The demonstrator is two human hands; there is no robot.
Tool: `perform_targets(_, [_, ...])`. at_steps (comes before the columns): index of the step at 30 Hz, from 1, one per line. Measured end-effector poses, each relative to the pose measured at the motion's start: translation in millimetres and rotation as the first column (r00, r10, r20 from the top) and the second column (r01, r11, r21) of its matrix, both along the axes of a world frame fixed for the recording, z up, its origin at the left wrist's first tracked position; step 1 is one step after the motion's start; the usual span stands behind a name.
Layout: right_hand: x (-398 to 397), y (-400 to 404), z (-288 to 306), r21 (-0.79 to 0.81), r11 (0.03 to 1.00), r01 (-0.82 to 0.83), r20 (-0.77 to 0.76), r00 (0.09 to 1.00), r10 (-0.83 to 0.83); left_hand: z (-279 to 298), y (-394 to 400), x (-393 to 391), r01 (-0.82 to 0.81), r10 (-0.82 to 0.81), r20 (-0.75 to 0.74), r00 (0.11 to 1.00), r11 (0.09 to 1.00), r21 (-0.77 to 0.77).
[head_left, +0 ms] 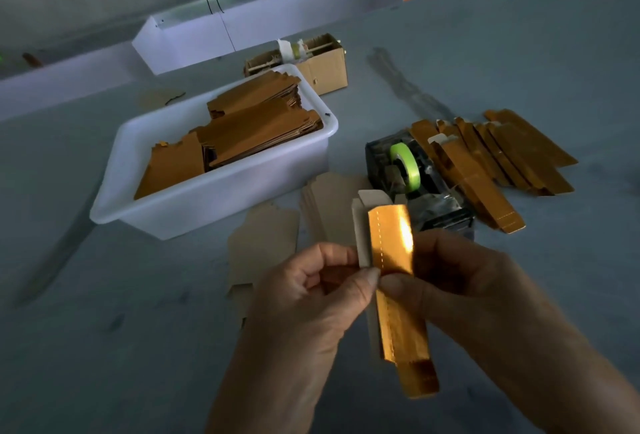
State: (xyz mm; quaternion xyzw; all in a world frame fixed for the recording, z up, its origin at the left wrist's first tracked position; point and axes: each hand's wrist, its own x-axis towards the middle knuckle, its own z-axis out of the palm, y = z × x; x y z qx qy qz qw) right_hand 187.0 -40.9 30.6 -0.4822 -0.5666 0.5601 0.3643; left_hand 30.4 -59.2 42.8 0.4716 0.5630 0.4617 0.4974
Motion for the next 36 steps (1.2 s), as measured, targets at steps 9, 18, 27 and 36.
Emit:
perform_targets(9, [6.3, 6.6, -11.4, -0.213, 0.972, -0.099, -0.315, 0.949, 0.027, -5.5, 1.1, 0.4, 0.0, 0.007, 0.073, 0.997, 0.995, -0.1])
perform_targets(18, [-0.6, -0.6, -5.7, -0.008, 1.0, 0.028, -0.178, 0.984, -0.029, -0.6, 2.1, 10.4, 0.034, -0.032, -0.092, 0.995, 0.999, 0.029])
perform_targets(27, [2.4, -0.2, -8.9, -0.082, 0.997, -0.013, -0.353, 0.936, -0.017, -4.2, 4.5, 9.7, 0.112, -0.108, 0.051, 0.993, 0.989, -0.092])
perform_targets(36, [-9.2, 4.3, 0.9, -0.027, 0.975, 0.222, -0.283, 0.933, -0.22, -3.5, 4.6, 3.6, 0.227, -0.226, 0.015, 0.974, 0.969, -0.099])
